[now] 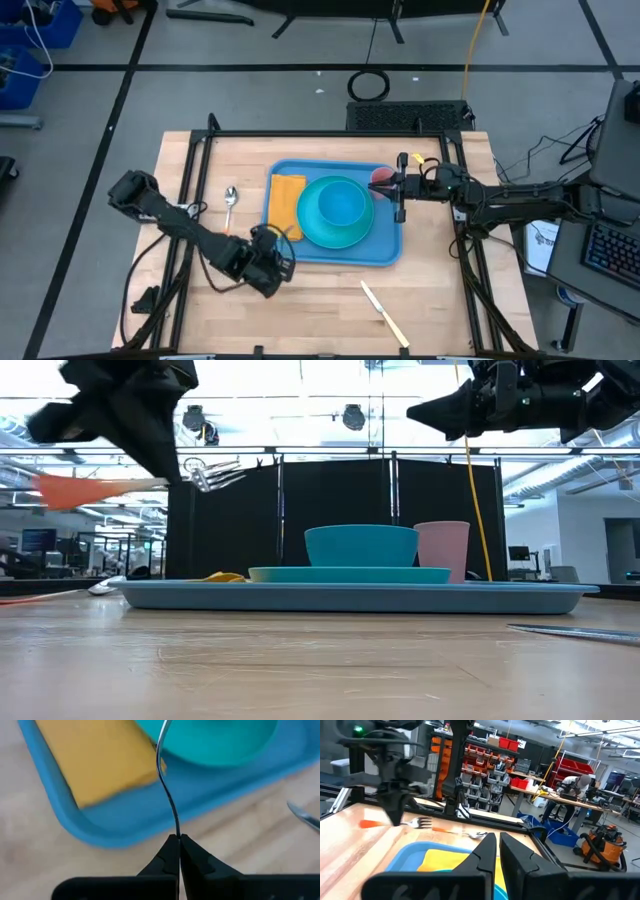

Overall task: Set up tray
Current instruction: Put the orange fork on the yellow napkin on the blue serving tray

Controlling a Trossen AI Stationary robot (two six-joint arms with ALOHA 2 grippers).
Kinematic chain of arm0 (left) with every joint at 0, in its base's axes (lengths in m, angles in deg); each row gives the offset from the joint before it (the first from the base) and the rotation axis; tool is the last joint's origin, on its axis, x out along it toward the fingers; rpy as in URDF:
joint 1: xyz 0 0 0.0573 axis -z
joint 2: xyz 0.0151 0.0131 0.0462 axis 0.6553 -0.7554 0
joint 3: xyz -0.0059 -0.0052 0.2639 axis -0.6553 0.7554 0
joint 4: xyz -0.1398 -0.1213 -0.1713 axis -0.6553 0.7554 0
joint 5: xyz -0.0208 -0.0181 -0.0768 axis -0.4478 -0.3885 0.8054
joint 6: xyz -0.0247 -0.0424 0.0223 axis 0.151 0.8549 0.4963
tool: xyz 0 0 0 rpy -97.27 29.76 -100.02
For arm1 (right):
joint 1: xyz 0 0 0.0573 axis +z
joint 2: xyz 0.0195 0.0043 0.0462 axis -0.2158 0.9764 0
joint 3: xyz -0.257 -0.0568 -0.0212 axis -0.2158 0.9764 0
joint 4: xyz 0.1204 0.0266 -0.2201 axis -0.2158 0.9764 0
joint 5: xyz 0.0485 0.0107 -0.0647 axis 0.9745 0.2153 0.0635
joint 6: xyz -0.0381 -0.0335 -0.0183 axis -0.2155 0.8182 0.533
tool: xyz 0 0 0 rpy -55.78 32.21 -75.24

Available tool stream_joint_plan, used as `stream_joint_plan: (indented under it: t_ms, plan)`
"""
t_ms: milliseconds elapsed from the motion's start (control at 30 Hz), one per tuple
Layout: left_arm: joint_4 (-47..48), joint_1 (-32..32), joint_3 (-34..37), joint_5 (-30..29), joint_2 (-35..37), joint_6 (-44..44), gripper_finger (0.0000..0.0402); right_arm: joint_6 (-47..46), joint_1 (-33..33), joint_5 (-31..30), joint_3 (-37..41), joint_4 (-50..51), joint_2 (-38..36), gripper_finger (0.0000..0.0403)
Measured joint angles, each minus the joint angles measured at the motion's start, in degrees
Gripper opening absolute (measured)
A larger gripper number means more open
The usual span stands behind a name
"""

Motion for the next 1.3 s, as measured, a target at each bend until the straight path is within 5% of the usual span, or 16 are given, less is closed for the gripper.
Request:
stream_joint_plan:
  t_ms: [600, 833, 1067, 1300]
  plan:
    - [3.9, -16.9, 1.6, 0.6, 2.5, -20.6, 0.0, -0.4, 0.0, 0.0, 0.0, 0.5, 0.0, 0.0013]
    - [-19.6, -19.0, 9.0, 4.2, 6.5, -28.3, 0.0, -0.4, 0.0, 0.0, 0.0, 0.9, 0.0, 0.0013]
    - [-23.3, -20.3, 18.8, 4.6, 13.0, -27.2, 0.0, -0.4, 0.0, 0.0, 0.0, 1.4, 0.0, 0.0013]
    - [-41.8, -24.0, 33.0, 6.1, 24.6, -30.6, 0.0, -0.4, 0.0, 0.0, 0.0, 1.0, 0.2, 0.0013]
